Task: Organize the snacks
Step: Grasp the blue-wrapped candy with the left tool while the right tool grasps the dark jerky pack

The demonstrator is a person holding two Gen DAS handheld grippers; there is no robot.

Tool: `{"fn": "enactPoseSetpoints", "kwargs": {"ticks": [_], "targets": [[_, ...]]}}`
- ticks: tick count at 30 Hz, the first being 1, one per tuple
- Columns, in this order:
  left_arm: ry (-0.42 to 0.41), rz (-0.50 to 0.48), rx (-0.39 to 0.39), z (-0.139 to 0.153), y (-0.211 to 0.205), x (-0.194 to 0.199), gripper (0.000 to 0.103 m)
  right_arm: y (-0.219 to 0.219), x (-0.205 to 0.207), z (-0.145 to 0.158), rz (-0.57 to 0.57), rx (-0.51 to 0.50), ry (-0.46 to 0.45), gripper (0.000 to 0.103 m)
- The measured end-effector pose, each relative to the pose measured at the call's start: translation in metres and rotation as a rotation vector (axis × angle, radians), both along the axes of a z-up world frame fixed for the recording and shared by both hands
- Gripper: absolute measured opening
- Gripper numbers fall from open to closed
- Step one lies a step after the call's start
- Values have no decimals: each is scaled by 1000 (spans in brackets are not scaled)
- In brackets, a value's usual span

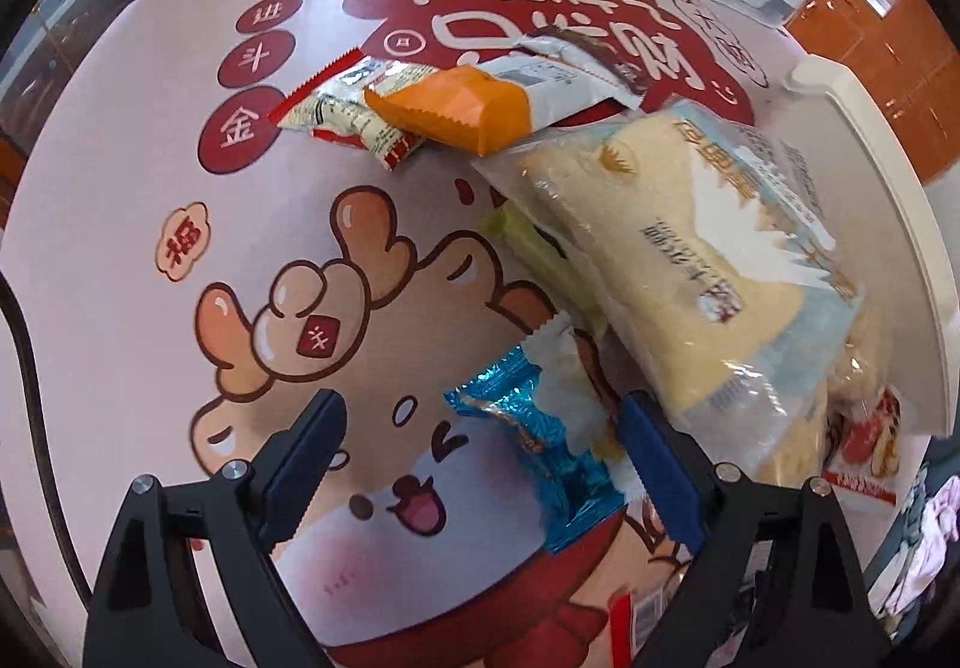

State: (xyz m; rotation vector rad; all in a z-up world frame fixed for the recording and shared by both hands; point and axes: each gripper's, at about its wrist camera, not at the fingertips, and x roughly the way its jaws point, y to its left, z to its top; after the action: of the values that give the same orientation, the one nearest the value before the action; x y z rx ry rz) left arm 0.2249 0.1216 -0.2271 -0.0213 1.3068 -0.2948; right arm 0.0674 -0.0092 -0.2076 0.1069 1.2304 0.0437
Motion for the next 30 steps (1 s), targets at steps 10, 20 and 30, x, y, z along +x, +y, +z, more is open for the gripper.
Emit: {"fn": "enactPoseSetpoints", "kwargs": {"ticks": [10, 20, 30], "targets": [[-101, -102, 126, 0, -18, -9, 37, 20, -11, -2, 65, -142, -64, 45], [-73, -87, 37, 4, -4, -15, 29, 16, -16, -2, 53, -106, -71, 42], [-164, -59, 44, 45, 11, -39, 29, 12, -21, 18, 83, -36, -90, 42]]}}
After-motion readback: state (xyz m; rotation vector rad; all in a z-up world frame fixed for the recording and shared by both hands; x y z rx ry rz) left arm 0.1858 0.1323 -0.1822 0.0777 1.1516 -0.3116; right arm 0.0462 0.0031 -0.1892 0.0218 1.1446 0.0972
